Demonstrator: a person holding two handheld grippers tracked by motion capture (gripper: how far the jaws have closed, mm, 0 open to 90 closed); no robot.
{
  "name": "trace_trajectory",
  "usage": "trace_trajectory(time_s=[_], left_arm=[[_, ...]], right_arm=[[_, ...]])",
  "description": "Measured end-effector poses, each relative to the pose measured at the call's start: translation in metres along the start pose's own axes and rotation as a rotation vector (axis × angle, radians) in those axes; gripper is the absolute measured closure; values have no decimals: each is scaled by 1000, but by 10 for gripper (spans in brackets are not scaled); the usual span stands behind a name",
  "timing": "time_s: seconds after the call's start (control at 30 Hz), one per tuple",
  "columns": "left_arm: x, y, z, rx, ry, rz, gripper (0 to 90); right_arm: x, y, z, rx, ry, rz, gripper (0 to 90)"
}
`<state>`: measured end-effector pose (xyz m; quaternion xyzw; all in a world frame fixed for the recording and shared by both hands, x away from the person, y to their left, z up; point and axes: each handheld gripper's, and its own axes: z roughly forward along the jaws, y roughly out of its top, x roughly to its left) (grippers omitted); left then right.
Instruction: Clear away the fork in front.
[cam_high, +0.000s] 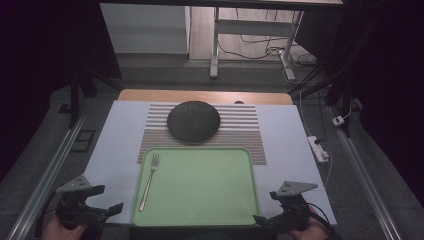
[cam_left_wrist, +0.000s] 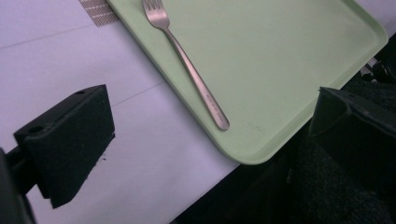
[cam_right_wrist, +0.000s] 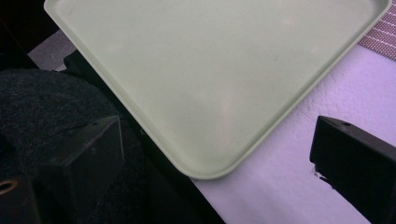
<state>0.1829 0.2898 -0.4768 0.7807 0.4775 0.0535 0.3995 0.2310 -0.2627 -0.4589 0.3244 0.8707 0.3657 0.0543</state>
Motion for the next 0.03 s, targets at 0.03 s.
trace_trajectory(time_s=[0.03], left_arm=[[1,0,0,0,-5,-7,3]], right_arm=[[0,0,0,2,0,-1,30]])
